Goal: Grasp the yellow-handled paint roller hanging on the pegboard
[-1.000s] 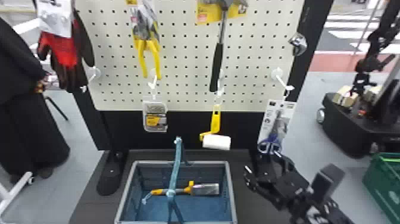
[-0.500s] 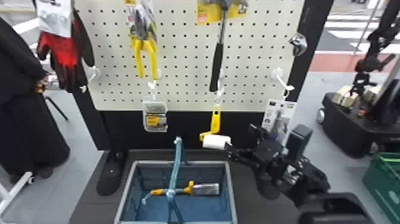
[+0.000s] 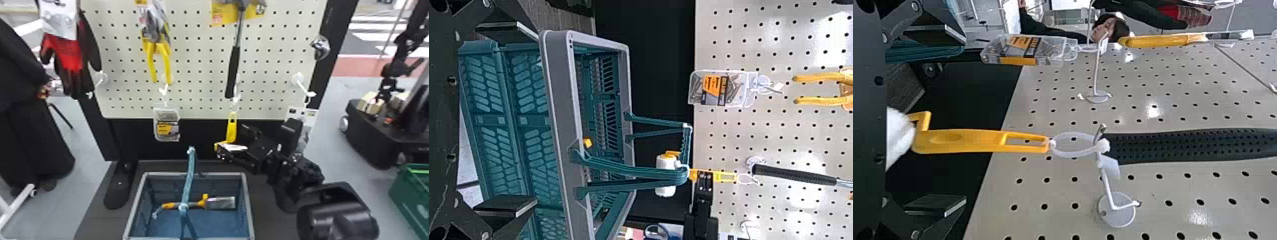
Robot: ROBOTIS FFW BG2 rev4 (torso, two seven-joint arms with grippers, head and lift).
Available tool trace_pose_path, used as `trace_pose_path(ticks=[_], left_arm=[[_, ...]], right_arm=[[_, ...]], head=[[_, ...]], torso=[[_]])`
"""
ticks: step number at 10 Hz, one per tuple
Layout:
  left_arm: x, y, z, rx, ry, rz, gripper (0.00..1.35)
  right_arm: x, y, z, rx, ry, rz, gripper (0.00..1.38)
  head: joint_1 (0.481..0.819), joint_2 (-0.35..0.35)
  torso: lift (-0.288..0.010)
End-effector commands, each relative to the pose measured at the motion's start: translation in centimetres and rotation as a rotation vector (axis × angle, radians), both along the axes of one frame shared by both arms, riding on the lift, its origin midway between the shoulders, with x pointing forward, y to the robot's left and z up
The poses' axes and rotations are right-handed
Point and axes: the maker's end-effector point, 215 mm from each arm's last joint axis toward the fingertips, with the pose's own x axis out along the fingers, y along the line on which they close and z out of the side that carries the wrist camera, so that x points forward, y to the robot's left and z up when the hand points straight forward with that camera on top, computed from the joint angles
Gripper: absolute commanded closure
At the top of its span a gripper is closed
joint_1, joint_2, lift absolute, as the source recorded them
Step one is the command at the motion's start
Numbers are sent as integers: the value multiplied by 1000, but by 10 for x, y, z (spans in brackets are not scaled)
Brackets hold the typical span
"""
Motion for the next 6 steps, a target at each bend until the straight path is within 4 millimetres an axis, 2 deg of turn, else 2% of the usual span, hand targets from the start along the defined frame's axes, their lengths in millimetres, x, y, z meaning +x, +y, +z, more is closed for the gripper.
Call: trace_pose_path(ticks=[1, 3, 6], left_arm=[[2, -3, -3, -5, 3, -5, 160], [3, -5, -4, -8, 3, -9, 160], [5, -4, -1, -10, -3, -8, 160]], right_arm=[[5, 8, 5, -5, -7, 17, 174], [8, 6, 4, -16, -6, 18, 213], [9, 4, 1, -6, 7, 15, 556]], head=[[549, 0], [549, 0], [549, 0]], torso=[[-100], [-100], [-100]])
